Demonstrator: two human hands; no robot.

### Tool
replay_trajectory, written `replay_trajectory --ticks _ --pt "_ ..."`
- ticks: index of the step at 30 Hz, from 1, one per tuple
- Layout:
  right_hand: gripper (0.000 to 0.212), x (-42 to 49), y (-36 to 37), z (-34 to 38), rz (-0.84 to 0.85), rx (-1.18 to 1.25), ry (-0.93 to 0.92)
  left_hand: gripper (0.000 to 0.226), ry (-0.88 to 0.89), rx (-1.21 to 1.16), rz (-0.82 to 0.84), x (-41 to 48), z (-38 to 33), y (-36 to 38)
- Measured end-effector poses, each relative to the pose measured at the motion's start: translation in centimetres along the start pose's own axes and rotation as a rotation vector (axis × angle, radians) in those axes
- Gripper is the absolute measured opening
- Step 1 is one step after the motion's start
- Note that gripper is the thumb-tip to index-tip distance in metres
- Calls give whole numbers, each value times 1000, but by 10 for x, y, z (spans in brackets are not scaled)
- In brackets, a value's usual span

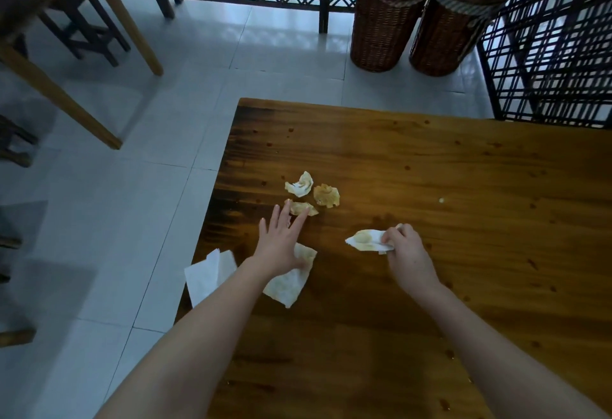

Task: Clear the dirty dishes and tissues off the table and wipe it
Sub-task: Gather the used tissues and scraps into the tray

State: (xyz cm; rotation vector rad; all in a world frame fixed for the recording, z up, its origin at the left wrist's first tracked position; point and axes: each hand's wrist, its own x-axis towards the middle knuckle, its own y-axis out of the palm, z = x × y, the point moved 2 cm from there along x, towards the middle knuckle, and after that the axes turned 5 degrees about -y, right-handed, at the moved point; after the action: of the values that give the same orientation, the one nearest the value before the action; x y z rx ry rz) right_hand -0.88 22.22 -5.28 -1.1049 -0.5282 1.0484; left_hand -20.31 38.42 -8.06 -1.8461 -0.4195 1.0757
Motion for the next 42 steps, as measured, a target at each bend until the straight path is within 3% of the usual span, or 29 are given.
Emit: replay_trajectory --ticks 9,15,18,30,42 --pt "23 7 -4 -1 -13 24 18 111 60 27 167 22 -5 -8" --pt "22 4 -3 6 15 19 26 52 97 -123 75 10 -9 -7" --pt "22 0 -5 8 28 6 55 38 103 -121 54 2 -10 -8" --pt "25 -29 -26 -10 7 -21 55 42 152 -151 -177 -22 -33 -23" --pt "25 -104 -75 -87 -129 6 236 47 335 -71 -111 -41 -133 -10"
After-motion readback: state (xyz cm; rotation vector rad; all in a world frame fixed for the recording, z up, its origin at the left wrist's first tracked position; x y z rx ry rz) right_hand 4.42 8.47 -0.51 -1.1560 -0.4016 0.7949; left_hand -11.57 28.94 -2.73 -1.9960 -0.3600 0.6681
